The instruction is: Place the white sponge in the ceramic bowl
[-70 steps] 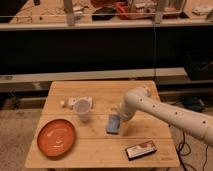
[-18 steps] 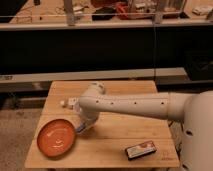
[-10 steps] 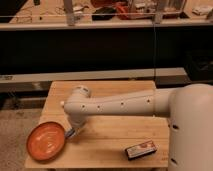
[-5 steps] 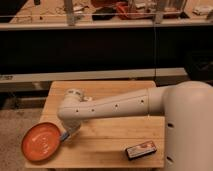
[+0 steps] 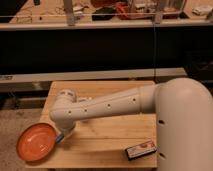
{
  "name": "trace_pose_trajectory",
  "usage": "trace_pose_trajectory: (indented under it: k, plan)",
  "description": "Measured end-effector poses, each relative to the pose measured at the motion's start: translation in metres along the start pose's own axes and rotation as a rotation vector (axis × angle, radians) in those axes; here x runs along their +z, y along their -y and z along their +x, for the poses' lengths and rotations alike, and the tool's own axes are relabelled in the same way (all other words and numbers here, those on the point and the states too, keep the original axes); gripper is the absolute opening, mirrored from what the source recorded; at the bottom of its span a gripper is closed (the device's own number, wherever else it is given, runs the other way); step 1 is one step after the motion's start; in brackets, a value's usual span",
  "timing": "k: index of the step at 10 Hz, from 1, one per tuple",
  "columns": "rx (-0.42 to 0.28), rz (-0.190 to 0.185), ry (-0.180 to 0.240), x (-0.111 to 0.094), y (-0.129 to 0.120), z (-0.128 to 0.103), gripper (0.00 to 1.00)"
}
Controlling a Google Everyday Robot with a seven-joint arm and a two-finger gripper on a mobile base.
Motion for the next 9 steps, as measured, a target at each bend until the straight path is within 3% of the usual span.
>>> trace_pose_trajectory:
  k: [2, 3, 5, 6, 9]
  plan:
    - [-0.013, -0.005, 0.004, 0.002, 0.006, -0.008, 0.03]
    - [-0.007, 0.002, 0.013, 0.002, 0.008, -0.011, 0.10]
    - [0.051, 0.035, 0.033, -0.002, -0.001, -0.009, 0.09]
    - [0.095, 0.057, 0.047, -0.007, -0.014, -0.004, 0.02]
    - [0.196, 0.112, 0.064, -0.035, -0.069, 0.028, 0.00]
